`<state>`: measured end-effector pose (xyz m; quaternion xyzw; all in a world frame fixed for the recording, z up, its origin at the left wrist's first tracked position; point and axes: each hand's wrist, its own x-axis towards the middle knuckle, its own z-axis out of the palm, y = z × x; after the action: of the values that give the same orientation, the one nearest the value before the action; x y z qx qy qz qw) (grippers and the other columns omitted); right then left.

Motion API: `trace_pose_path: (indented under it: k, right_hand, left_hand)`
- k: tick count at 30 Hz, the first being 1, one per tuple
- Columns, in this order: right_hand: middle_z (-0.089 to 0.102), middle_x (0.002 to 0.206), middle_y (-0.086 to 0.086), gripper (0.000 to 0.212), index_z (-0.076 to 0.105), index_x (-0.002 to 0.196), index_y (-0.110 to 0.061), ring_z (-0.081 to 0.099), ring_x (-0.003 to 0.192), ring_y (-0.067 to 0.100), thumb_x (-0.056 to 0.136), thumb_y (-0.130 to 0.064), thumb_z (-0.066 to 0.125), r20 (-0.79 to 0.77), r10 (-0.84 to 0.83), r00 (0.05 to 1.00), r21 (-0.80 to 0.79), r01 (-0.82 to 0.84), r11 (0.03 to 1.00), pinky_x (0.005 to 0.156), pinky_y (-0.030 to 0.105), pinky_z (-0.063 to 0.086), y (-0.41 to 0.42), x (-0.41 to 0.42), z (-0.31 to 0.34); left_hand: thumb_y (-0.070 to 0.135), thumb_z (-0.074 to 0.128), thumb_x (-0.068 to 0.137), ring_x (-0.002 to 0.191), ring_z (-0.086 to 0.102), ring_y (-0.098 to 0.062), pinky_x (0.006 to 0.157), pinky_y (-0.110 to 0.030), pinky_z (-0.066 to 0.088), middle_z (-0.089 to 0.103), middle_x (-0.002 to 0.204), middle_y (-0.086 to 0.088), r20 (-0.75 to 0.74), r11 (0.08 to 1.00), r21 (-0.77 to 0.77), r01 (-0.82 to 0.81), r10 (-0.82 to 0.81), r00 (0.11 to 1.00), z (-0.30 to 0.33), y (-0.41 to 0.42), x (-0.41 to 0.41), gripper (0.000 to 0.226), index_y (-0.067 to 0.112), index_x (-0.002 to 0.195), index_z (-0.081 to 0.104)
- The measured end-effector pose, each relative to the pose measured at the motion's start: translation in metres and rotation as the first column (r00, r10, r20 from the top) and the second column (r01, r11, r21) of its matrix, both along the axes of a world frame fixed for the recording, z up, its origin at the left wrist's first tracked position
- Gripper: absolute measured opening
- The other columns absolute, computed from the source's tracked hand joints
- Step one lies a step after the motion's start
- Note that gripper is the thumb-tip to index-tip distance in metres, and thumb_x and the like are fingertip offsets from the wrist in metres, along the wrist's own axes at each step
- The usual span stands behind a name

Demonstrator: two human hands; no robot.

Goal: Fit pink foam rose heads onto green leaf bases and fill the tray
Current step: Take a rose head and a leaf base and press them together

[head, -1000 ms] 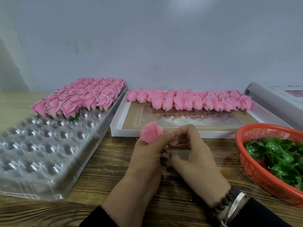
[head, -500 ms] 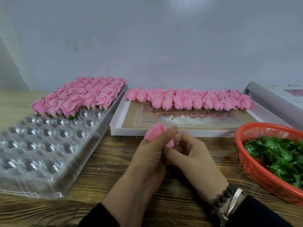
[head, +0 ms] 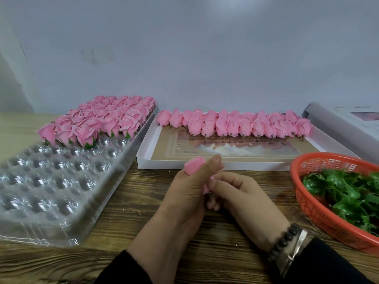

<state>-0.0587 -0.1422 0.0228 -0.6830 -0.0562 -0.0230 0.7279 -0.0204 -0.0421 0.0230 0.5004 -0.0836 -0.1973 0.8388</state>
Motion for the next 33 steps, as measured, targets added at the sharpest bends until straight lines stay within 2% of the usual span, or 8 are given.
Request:
trace_pose_path:
  k: [4, 9, 12, 17, 22, 26, 30, 33]
  right_hand:
    - [0.064, 0.073, 0.009, 0.008, 0.065, 0.088, -0.006, 0.058, 0.064, 0.006, 0.087, -0.004, 0.058, 0.114, -0.179, 0.977, -0.141, 0.194, 0.971, 0.060, 0.014, 0.048, -0.007, -0.004, -0.001]
    - [0.064, 0.095, -0.007, 0.027, 0.059, 0.102, -0.033, 0.059, 0.087, -0.001, 0.079, -0.021, 0.066, 0.332, -0.219, 0.917, -0.330, 0.331, 0.884, 0.080, 0.011, 0.044, -0.011, -0.014, 0.002]
    - [0.058, 0.107, -0.020, 0.041, 0.053, 0.113, -0.044, 0.054, 0.103, -0.002, 0.077, -0.031, 0.066, 0.404, -0.100, 0.909, -0.491, 0.308, 0.815, 0.086, 0.008, 0.038, -0.014, -0.017, 0.002]
    - [0.054, 0.097, -0.020, 0.034, 0.059, 0.104, -0.042, 0.054, 0.092, 0.000, 0.074, -0.027, 0.065, 0.443, -0.057, 0.895, -0.531, 0.313, 0.788, 0.077, 0.009, 0.039, -0.019, -0.016, 0.006]
    - [0.062, 0.083, -0.003, 0.018, 0.065, 0.085, -0.028, 0.059, 0.080, 0.015, 0.078, -0.012, 0.070, 0.359, -0.145, 0.922, -0.382, 0.287, 0.878, 0.074, 0.044, 0.052, -0.023, -0.014, 0.004]
    - [0.064, 0.077, 0.002, 0.017, 0.063, 0.081, -0.022, 0.060, 0.072, 0.014, 0.077, -0.007, 0.069, 0.384, -0.239, 0.892, -0.315, 0.370, 0.874, 0.068, 0.026, 0.049, -0.031, -0.011, 0.006]
    - [0.063, 0.078, -0.001, 0.014, 0.063, 0.082, -0.023, 0.060, 0.075, 0.016, 0.079, -0.010, 0.069, 0.387, -0.182, 0.904, -0.356, 0.328, 0.875, 0.070, 0.036, 0.052, -0.026, -0.013, 0.007]
    - [0.058, 0.081, -0.010, 0.020, 0.062, 0.074, -0.031, 0.056, 0.079, 0.007, 0.079, -0.013, 0.070, 0.459, -0.078, 0.885, -0.495, 0.328, 0.804, 0.067, 0.016, 0.046, -0.020, -0.015, 0.009]
  left_hand:
    - [0.020, 0.075, 0.070, 0.063, 0.061, -0.032, 0.063, -0.036, 0.053, 0.062, 0.073, -0.022, 0.164, 0.986, 0.096, -0.133, 0.116, 0.980, -0.001, 0.004, 0.001, 0.031, -0.006, 0.081, 0.063]
    - [0.006, 0.073, 0.075, 0.058, 0.057, -0.007, 0.054, -0.021, 0.047, 0.063, 0.060, 0.006, 0.533, 0.875, 0.385, -0.293, 0.049, 0.845, 0.001, 0.004, -0.001, 0.011, 0.013, 0.072, 0.064]
    - [0.011, 0.073, 0.076, 0.073, 0.062, -0.012, 0.068, -0.028, 0.053, 0.066, 0.080, 0.006, 0.596, 0.802, 0.497, -0.331, -0.038, 0.802, 0.000, 0.003, -0.004, 0.027, 0.018, 0.091, 0.052]
    - [0.010, 0.072, 0.074, 0.091, 0.062, -0.012, 0.082, -0.028, 0.051, 0.065, 0.102, 0.003, 0.647, 0.739, 0.581, -0.340, -0.166, 0.744, -0.004, 0.003, -0.005, 0.075, 0.032, 0.133, 0.032]
    - [0.020, 0.076, 0.070, 0.094, 0.061, -0.006, 0.078, -0.010, 0.045, 0.065, 0.102, 0.006, 0.557, 0.733, 0.637, -0.238, -0.225, 0.799, -0.006, 0.000, -0.006, 0.100, 0.043, 0.143, 0.012]
    - [0.021, 0.080, 0.069, 0.081, 0.061, -0.006, 0.066, -0.015, 0.049, 0.059, 0.093, 0.007, 0.494, 0.705, 0.672, -0.224, -0.202, 0.846, -0.005, 0.003, -0.006, 0.068, 0.029, 0.122, 0.038]
    - [0.021, 0.075, 0.074, 0.076, 0.057, -0.005, 0.058, -0.013, 0.046, 0.062, 0.089, 0.003, 0.516, 0.714, 0.649, -0.264, -0.158, 0.842, -0.003, -0.001, -0.011, 0.033, 0.016, 0.098, 0.053]
    - [0.015, 0.068, 0.081, 0.081, 0.061, -0.013, 0.067, -0.020, 0.050, 0.066, 0.088, -0.003, 0.511, 0.730, 0.642, -0.235, -0.179, 0.841, 0.000, -0.004, -0.013, 0.018, 0.011, 0.096, 0.060]
